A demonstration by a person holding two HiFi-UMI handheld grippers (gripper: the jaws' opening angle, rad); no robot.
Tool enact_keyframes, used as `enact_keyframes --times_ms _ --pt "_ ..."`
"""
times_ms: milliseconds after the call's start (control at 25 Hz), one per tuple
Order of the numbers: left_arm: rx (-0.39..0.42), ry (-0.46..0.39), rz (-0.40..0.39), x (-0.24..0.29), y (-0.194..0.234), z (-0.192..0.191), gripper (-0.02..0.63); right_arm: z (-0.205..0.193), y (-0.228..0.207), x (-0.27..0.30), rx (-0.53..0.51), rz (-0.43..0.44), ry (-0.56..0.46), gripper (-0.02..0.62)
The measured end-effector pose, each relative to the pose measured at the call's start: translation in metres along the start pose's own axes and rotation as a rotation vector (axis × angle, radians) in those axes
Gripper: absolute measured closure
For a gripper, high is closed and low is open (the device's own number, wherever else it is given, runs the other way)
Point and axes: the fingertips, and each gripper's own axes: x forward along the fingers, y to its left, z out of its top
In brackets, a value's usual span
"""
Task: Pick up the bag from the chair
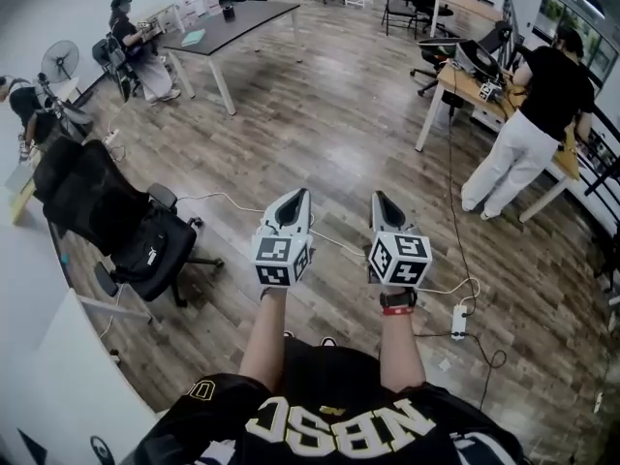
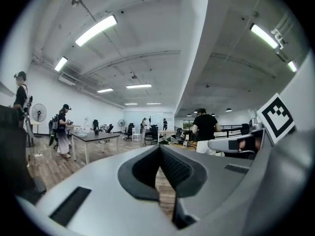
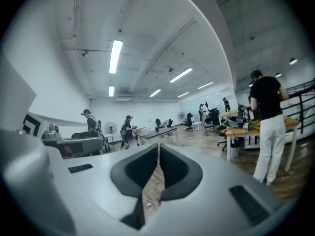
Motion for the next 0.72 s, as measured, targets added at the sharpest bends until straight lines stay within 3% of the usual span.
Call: enact_keyframes --times_ms 320,720 --pt "-0.003 -0.015 0.226 -0.065 0.099 0.001 0.591 -0.021 0.118 0.061 -0.052 0.259 0.062 0.571" --pt "-0.038 -0.091 0.625 -0.236 0.309 0.023 0.591 -0.051 0.387 0.126 -0.157 0.669 0.125 0.561"
